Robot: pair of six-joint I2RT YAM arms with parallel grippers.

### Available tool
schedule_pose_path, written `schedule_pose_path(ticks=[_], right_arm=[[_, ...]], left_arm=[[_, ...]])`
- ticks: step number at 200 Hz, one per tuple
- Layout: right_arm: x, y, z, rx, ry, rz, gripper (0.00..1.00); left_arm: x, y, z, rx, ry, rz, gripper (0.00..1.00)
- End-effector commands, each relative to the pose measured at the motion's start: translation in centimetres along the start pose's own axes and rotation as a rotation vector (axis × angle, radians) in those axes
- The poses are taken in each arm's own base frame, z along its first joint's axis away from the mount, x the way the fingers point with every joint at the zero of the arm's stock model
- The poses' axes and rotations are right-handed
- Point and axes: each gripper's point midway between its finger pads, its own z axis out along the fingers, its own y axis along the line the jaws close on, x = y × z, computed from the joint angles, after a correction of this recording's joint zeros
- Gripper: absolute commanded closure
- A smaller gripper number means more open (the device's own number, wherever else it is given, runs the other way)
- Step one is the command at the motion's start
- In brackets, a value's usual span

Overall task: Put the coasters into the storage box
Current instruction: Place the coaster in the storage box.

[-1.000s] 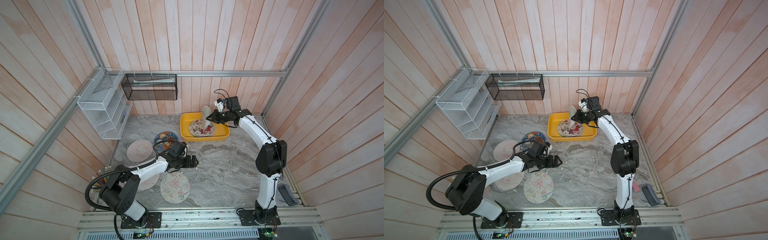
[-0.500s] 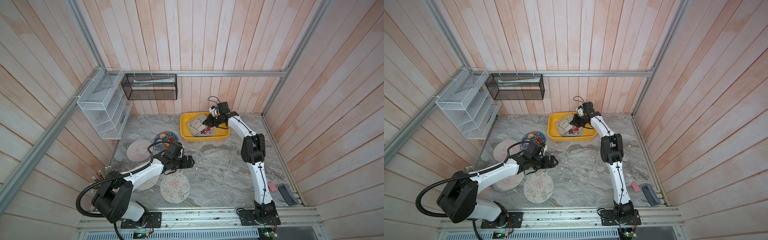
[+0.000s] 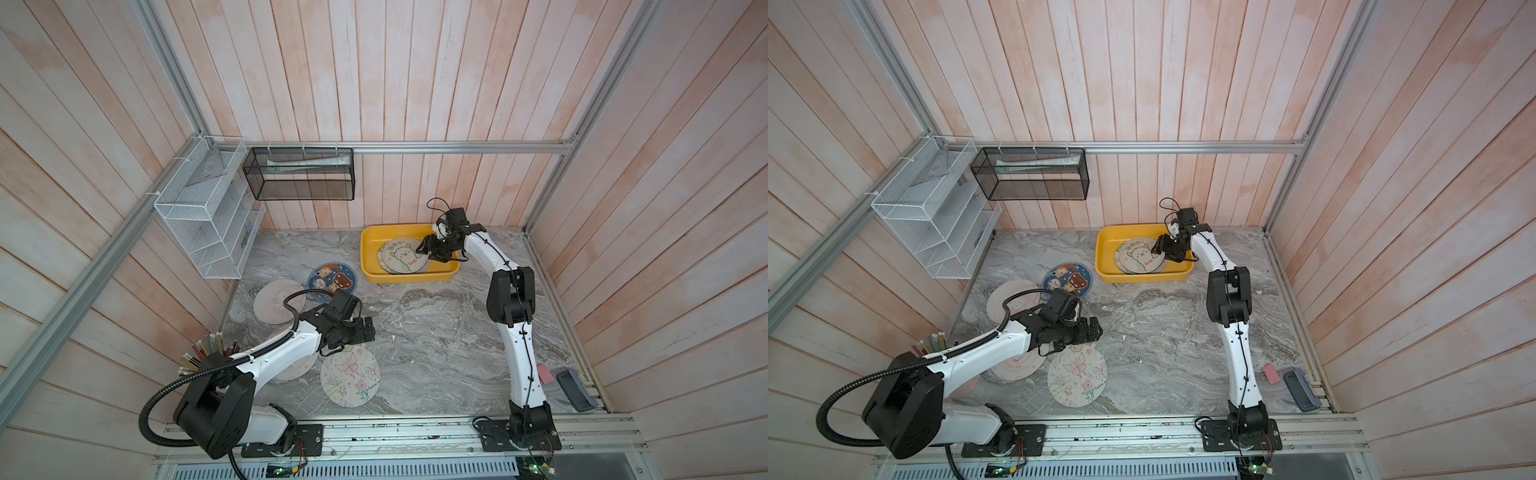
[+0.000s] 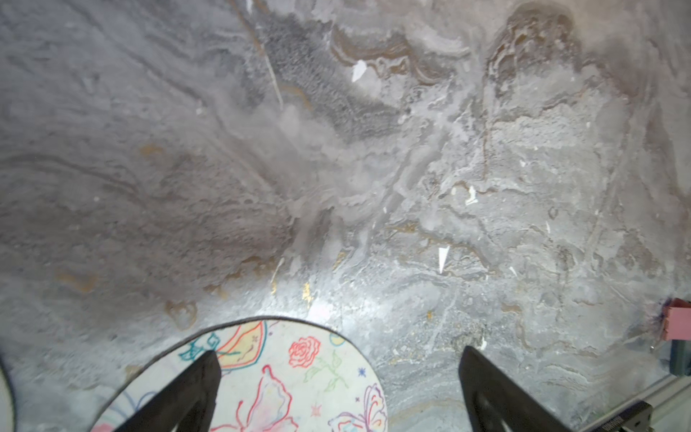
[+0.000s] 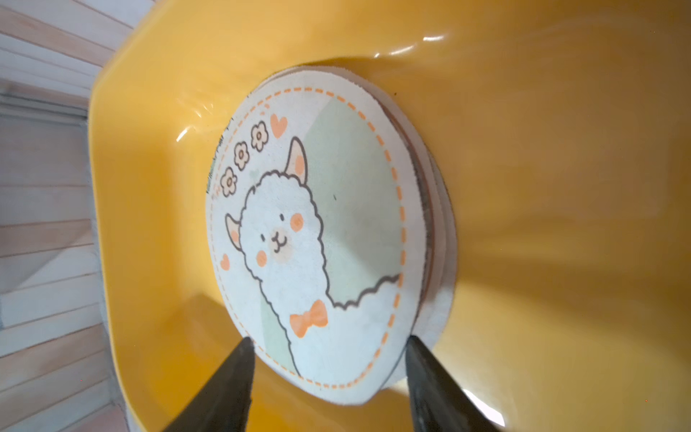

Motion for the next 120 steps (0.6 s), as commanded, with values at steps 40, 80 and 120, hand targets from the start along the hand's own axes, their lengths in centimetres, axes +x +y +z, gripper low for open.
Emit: schedule_pose_path(ticks=[40, 80, 120], right_arm=[[-0.3, 3.5, -6.4, 0.04, -0.087, -0.117, 0.2], [1.6, 5.4, -9.2, 0.023, -0.116, -0.151, 0.13], [4.2, 6.5, -10.1, -0.003, -0.107, -0.16, 0.1]], left_arm=[[4.5, 5.2, -1.1, -0.173, 0.08, -0.137, 0.0], [6.9, 6.7, -1.5, -0.191, 0.111, -0.21, 0.0], [8.9, 8.0, -1.1, -0.216, 0.149, -0.242, 0.0]])
